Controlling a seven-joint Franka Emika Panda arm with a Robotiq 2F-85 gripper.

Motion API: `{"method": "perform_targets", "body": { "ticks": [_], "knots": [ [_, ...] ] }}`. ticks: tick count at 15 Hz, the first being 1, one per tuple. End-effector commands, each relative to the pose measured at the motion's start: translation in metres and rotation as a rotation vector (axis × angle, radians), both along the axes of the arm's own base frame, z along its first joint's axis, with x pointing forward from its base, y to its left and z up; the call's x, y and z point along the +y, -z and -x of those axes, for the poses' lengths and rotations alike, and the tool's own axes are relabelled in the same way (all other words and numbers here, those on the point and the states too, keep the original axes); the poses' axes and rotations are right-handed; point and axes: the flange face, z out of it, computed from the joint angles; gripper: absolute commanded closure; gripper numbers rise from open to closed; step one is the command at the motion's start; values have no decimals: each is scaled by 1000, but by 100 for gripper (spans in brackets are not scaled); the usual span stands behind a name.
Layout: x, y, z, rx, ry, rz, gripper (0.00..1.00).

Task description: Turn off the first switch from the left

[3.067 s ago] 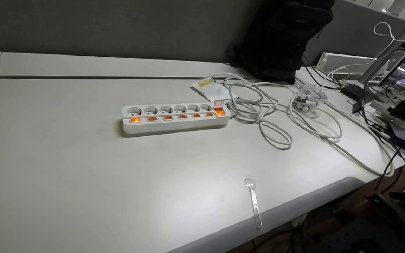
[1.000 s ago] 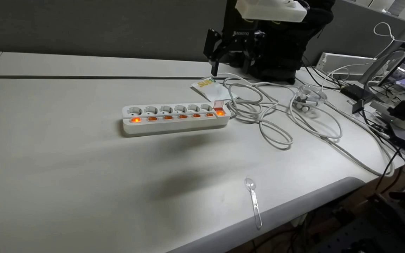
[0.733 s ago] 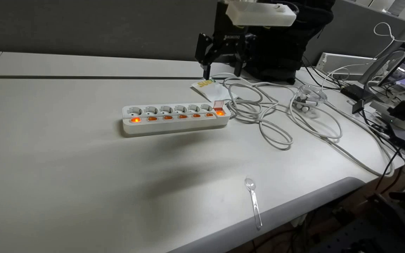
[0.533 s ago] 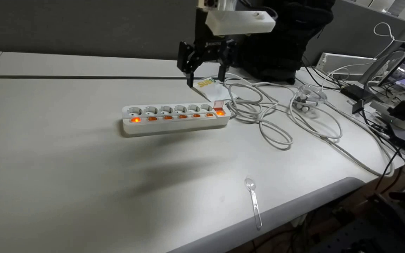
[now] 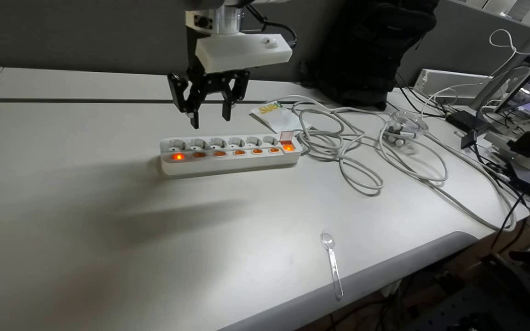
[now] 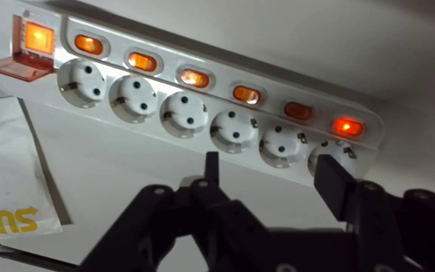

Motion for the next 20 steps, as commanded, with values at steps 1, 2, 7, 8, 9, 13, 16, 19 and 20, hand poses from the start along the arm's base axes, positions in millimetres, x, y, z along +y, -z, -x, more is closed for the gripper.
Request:
{"method": "perform_targets", "body": {
  "ticks": [1, 2, 7, 8, 9, 13, 16, 19, 20],
  "knots": [
    [21, 3, -12, -32, 85, -33, 62],
    [25, 4, -11, -27, 94, -42, 69],
    [35, -8, 12, 54, 118, -52, 99],
    [36, -14, 16, 66, 121, -38, 100],
    [36, -20, 17, 75, 123, -25, 100],
    [37, -15, 11, 71, 86, -35, 99],
    [39, -4, 10, 58, 79, -38, 100],
    [42, 13, 9, 62, 90, -52, 100],
    [43, 19, 8, 55, 94, -48, 100]
  ]
}}
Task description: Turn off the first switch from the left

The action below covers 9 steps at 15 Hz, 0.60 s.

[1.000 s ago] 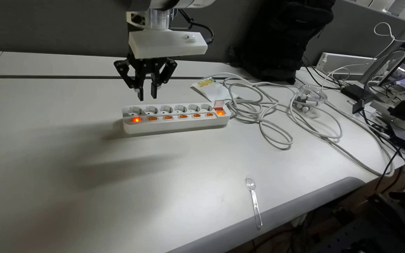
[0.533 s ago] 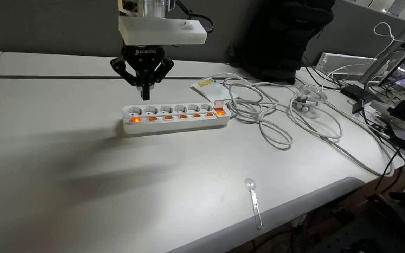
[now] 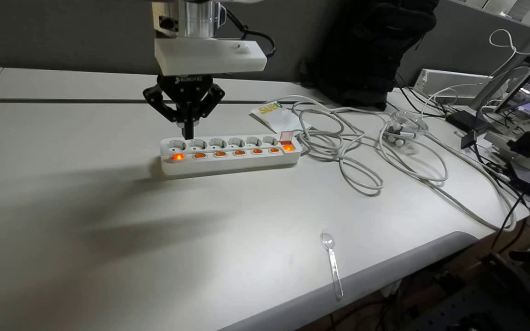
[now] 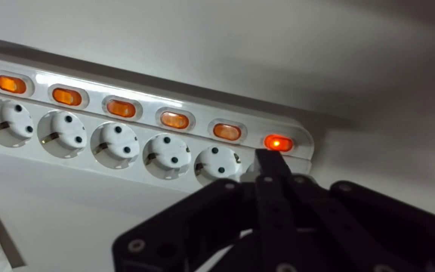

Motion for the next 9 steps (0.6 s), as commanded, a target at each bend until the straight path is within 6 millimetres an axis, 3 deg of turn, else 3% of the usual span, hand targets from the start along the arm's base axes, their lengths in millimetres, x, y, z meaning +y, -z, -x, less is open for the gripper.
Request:
{"method": "perform_targets", "body": {
  "ticks": [1, 9],
  "knots": [
    [4, 16, -4, -13, 21, -8, 100],
    [19, 37, 0, -26, 29, -22, 100]
  ]
}}
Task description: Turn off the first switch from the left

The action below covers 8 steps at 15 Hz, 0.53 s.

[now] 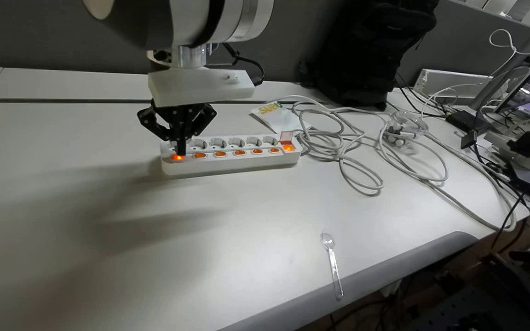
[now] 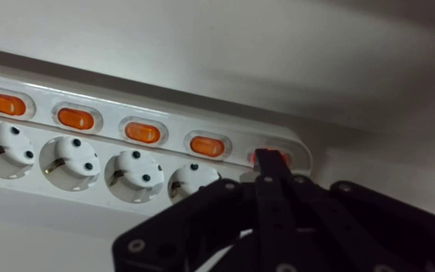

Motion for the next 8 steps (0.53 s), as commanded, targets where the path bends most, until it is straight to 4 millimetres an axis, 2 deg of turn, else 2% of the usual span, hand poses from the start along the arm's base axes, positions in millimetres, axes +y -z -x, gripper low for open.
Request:
{"method": "perform_targets", "body": {
  "ticks": [1, 8],
  "knots": [
    [10, 0, -3, -11, 28, -5, 100],
    [8, 6, 1, 0, 49, -17, 100]
  ]
}}
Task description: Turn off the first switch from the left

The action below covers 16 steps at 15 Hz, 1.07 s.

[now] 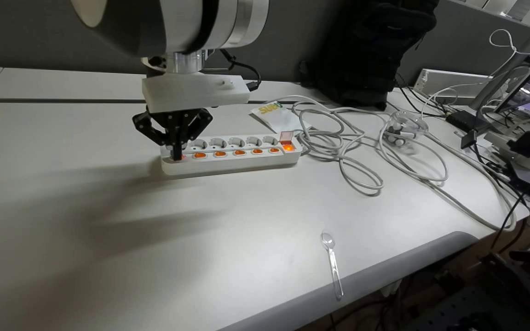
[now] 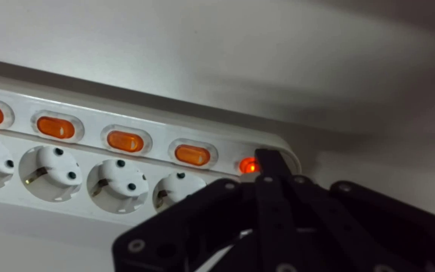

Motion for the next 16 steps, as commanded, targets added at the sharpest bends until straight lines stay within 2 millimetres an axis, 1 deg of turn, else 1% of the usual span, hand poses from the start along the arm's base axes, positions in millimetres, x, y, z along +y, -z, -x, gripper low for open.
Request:
{"method": "perform_targets", "body": {
  "ticks": [1, 11, 16],
  "knots": [
    [0, 0, -2, -3, 51, -11, 100],
    [-5, -2, 1, -12, 84, -12, 100],
    [-6, -7, 3, -20, 104, -3, 100]
  ]
}}
